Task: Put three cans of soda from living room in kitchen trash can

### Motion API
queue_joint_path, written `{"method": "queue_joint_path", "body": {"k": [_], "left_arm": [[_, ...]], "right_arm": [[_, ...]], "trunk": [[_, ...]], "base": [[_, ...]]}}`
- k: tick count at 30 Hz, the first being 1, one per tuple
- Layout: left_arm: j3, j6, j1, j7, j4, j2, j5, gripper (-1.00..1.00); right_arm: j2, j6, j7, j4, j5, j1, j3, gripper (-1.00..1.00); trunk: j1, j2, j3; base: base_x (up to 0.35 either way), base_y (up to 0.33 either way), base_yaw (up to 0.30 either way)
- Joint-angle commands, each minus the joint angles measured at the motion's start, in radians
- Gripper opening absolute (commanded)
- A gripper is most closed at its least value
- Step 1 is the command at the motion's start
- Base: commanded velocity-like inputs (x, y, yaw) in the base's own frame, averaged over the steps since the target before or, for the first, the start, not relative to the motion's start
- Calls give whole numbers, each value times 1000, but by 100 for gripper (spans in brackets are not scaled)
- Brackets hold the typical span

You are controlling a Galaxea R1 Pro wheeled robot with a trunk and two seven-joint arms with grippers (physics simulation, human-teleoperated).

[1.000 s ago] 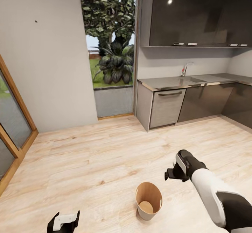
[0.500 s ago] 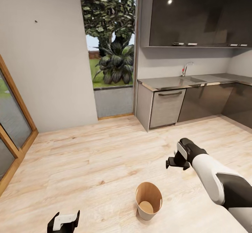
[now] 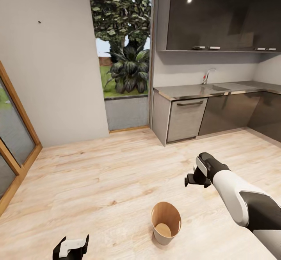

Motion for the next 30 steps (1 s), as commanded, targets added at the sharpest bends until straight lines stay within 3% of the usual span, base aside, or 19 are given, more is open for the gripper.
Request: {"method": "queue_joint_path", "body": {"k": [1,5,13,30], "left_arm": [[0,0,0,0,0,0,0,100],[0,0,0,0,-1,1,-1,100],[-3,0,0,-1,-1,0,-3,100],[-6,1,0,-5,-1,2,0,100]], "right_arm": [[0,0,-15,1,-1,0,-1,100],[0,0,-66,12,-6,0,-4,100],[1,0,-90,21,-9,0,-4,100],[1,0,-94,24,-10,0,-4,100]], "trunk": [[4,-7,-3],[19,-35,-16],[50,-91,-41],[50,-91,-41]], "base": [[0,0,0],[0,0,0],[0,0,0],[35,21,0]]}}
